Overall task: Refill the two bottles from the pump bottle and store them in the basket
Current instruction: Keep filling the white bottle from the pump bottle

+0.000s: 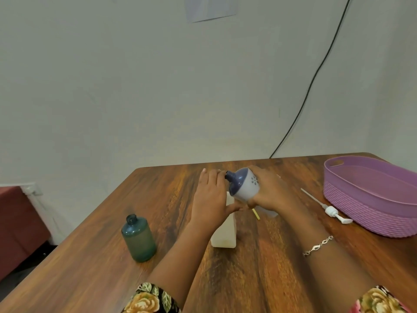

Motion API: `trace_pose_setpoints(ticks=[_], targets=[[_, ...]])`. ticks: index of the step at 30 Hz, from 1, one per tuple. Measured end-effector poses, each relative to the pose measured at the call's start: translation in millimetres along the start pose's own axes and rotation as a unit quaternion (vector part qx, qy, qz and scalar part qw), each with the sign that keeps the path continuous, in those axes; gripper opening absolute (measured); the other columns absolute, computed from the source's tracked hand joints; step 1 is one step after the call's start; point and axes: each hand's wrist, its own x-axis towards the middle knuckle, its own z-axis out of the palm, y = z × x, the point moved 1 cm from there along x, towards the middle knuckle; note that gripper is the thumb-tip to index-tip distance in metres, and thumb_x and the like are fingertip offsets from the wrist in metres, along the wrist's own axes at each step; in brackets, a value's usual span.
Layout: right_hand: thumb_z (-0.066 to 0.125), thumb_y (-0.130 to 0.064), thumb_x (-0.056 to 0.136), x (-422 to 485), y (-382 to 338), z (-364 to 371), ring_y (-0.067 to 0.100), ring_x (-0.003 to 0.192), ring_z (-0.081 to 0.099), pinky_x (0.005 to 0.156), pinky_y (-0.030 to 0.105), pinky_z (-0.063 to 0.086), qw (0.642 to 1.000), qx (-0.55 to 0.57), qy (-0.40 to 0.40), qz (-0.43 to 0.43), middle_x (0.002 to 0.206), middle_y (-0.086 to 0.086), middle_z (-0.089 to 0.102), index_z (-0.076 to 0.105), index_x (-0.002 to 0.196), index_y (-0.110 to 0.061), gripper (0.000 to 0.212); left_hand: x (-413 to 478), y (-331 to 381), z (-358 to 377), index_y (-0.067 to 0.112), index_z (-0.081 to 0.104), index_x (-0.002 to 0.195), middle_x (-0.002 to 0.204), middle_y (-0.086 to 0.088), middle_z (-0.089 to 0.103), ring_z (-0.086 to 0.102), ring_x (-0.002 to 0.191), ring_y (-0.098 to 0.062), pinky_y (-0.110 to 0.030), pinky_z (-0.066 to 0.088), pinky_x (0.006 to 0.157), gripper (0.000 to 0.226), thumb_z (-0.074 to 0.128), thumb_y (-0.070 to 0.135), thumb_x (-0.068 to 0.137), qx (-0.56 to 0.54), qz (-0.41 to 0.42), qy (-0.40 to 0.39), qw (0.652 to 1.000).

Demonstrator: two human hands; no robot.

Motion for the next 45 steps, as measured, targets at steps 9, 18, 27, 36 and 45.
trace_pose_setpoints(ticks=[9, 18, 27, 36, 45], targets=[[0.082, -0.021, 0.061, -3.4, 3.3, 7.9, 0.020, 0.109, 0.050, 0.080, 0.028, 0.040, 1.000, 0.012, -0.014, 0.018, 0.123, 0.005, 0.053, 0.043, 0.130, -0.021, 0.080, -5.1, 6.1, 2.8, 0.003, 0.063, 0.106, 0.100, -0.009, 0.065, 0.061, 0.099, -0.026, -0.040, 0.045, 0.095, 0.085, 0.077, 0.062, 0.047, -0.022, -0.028, 0.001, 0.999], [0.082, -0.020, 0.061, -0.7, 2.0, 5.8, 0.021, 0.110, 0.049, 0.080, 0.028, 0.038, 1.000, 0.002, -0.013, 0.008, 0.124, 0.004, 0.052, 0.041, 0.132, -0.022, 0.081, -6.3, 6.3, 7.2, 0.003, 0.063, 0.100, 0.095, -0.009, 0.064, 0.062, 0.095, -0.027, -0.043, 0.048, 0.093, 0.073, 0.086, 0.049, 0.049, -0.065, -0.061, 0.016, 0.996], [0.083, -0.023, 0.060, 0.0, 10.1, 5.3, 0.019, 0.109, 0.049, 0.079, 0.029, 0.040, 1.000, 0.012, -0.002, 0.001, 0.122, 0.002, 0.053, 0.042, 0.131, -0.023, 0.082, 2.6, 0.6, -10.2, 0.008, 0.050, 0.126, 0.122, -0.006, 0.051, 0.047, 0.114, -0.018, -0.030, 0.038, 0.100, 0.083, 0.072, 0.058, 0.064, -0.110, -0.020, -0.006, 0.994], [0.084, -0.028, 0.058, 1.9, 11.3, 13.5, 0.020, 0.107, 0.051, 0.079, 0.030, 0.042, 1.000, -0.003, -0.005, 0.012, 0.120, 0.002, 0.054, 0.041, 0.130, -0.025, 0.083, -5.4, 1.7, 2.6, 0.003, 0.063, 0.102, 0.097, -0.008, 0.062, 0.059, 0.093, -0.023, -0.034, 0.052, 0.079, 0.086, 0.072, 0.071, 0.049, -0.082, -0.040, -0.011, 0.996], [0.082, -0.024, 0.062, -0.7, 5.9, 1.3, 0.020, 0.112, 0.048, 0.079, 0.026, 0.038, 1.000, -0.001, 0.003, -0.003, 0.126, 0.003, 0.051, 0.039, 0.133, -0.023, 0.083, 5.8, -1.5, -22.8, 0.005, 0.057, 0.118, 0.112, -0.009, 0.057, 0.055, 0.103, -0.020, -0.033, 0.046, 0.090, 0.089, 0.043, 0.077, 0.068, -0.089, -0.015, -0.033, 0.995]])
